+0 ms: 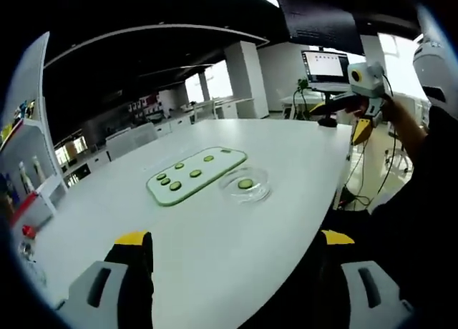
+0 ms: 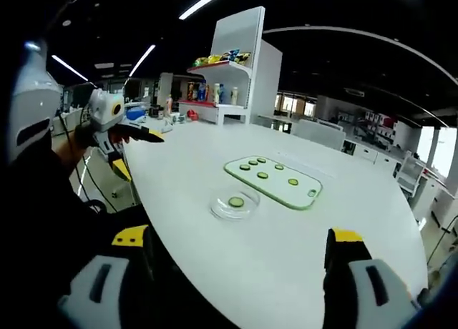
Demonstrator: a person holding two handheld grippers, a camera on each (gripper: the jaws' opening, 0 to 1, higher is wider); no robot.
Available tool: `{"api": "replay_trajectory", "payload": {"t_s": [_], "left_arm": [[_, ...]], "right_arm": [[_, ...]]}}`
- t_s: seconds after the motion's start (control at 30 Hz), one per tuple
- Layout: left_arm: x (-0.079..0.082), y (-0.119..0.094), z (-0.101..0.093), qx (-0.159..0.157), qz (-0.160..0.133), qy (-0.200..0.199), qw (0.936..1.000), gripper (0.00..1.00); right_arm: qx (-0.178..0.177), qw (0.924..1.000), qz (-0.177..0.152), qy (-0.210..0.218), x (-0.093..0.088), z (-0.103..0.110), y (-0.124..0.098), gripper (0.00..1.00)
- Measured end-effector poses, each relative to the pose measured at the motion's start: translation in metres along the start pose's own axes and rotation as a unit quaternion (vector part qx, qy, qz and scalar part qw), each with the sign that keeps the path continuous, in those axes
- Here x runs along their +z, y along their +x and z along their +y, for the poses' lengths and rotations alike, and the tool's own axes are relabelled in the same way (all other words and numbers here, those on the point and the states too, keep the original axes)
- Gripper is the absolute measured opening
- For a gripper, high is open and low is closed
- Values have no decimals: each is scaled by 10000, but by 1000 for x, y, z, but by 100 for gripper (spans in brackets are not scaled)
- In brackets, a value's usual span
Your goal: Open the petri dish lid, add cucumber slices into the petri dish, and close the lid
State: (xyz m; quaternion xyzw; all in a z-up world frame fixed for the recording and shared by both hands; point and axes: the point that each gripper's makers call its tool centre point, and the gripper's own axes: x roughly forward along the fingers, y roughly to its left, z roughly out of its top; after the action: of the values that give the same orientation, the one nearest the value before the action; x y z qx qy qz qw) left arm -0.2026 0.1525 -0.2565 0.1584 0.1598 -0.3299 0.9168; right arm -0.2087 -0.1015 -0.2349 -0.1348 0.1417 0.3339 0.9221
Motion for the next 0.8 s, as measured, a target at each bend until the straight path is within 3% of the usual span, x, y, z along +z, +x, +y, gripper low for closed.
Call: {"api": "replay_trajectory", "payload": {"t_s": [0.8], "left_arm": [[9,-10,0,16,-150,7,9999,95]], "right_arm": [[78,9999,-31,-56,6,7,0,97]]}}
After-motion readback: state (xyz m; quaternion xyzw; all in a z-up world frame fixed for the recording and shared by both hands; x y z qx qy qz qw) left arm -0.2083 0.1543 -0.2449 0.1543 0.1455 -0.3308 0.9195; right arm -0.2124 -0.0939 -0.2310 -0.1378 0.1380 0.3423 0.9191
